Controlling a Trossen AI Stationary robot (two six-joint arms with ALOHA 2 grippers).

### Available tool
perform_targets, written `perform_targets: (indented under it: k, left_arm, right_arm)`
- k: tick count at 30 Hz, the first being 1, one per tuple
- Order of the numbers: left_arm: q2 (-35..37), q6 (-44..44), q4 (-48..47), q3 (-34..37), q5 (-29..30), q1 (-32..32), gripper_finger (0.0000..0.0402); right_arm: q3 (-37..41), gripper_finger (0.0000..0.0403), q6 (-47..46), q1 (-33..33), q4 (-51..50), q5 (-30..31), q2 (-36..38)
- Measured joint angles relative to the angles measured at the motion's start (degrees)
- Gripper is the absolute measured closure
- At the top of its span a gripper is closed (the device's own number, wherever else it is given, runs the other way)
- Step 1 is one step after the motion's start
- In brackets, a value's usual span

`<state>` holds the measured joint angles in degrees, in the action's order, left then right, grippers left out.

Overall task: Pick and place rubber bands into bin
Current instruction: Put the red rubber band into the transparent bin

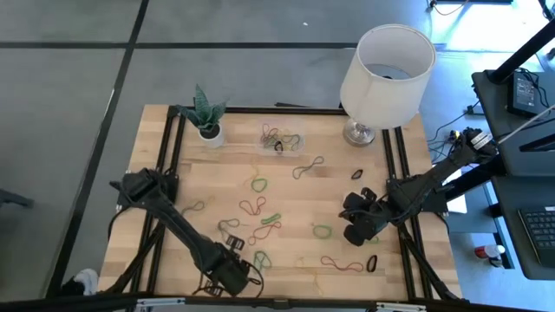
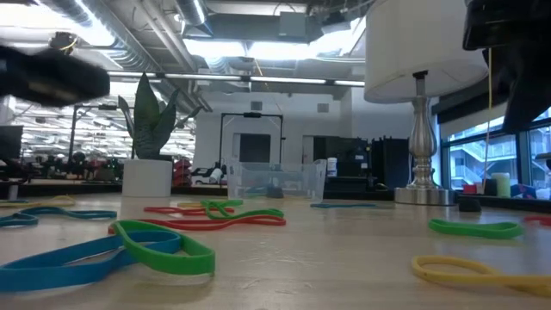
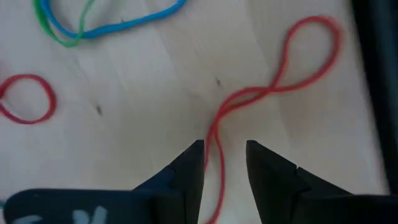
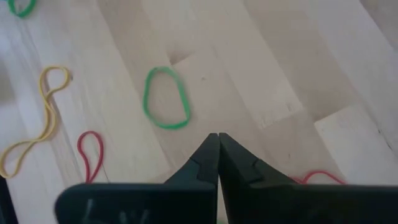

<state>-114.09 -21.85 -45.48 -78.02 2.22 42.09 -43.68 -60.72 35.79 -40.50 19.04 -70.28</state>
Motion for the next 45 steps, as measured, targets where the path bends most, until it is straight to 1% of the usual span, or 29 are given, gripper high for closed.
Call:
perform_targets:
  k: [6,8,10,13,14,16,20,23,25,28,30,32,38,41,45]
  left_arm:
    - [-3.06,-0.49,1.45,-0.25,1.28,-0.13,0.0288]
    - [-3.80,-1.82,1.15,-0.31,1.21,-0.17,0.0297]
    - [-4.21,-2.55,0.92,-0.33,1.31,-0.15,0.0318]
    - [-4.28,-2.96,0.77,-0.31,1.58,-0.24,0.0376]
    - [-4.18,-3.45,0.75,-0.26,1.59,-0.26,0.0387]
    - [-3.46,-4.28,1.11,-0.09,1.58,-0.51,0.0395]
    - [-0.16,-7.24,0.98,0.43,0.64,-1.48,0.0399]
    - [5.45,-11.10,0.94,0.23,0.91,-2.99,0.0399]
    - [9.12,-14.20,1.05,0.03,2.44,-4.42,0.0399]
    - [14.08,-15.78,0.03,0.16,7.17,-6.91,0.0399]
    - [17.17,-14.35,-1.66,-1.39,10.07,-9.31,0.0399]
    - [18.92,-10.76,-3.61,-3.08,11.45,-12.53,0.0399]
    - [19.46,2.16,-7.27,-9.71,11.62,-25.79,0.0399]
    - [19.24,7.80,-7.24,-11.63,10.91,-33.65,0.0399]
    - [19.24,14.13,-4.54,-12.75,8.37,-44.62,0.0400]
  right_arm:
    - [0.00,0.0394,0.71,0.00,-0.03,0.00,-0.02]
    - [0.00,0.0394,0.69,0.04,0.01,0.00,-0.02]
    - [-0.01,0.0394,0.69,0.04,0.02,-0.02,-0.02]
    - [-0.02,0.0394,0.73,0.04,0.01,-0.02,-0.02]
    - [-0.02,0.0394,0.77,0.04,0.03,-0.02,-0.02]
    - [-0.02,0.0394,0.91,0.04,0.01,-0.04,-0.02]
    - [-0.02,0.0394,1.06,0.04,0.01,-0.03,-0.02]
    - [-0.02,0.0394,1.26,0.04,0.01,-0.04,-0.02]
    - [-0.02,0.0394,1.28,0.04,-0.01,-0.02,-0.02]
    - [-0.02,0.0394,1.22,0.04,-0.01,1.21,-0.02]
    - [-0.02,0.0394,1.07,0.04,-0.01,2.97,-0.02]
    - [-0.04,0.0394,1.04,0.04,-0.02,3.82,-0.02]
    - [0.88,0.0399,2.52,-0.16,1.28,3.94,-0.02]
    - [4.00,0.0400,1.87,-1.09,5.29,3.72,-0.02]
    - [9.30,0.0401,-0.42,-3.30,14.10,2.95,-0.04]
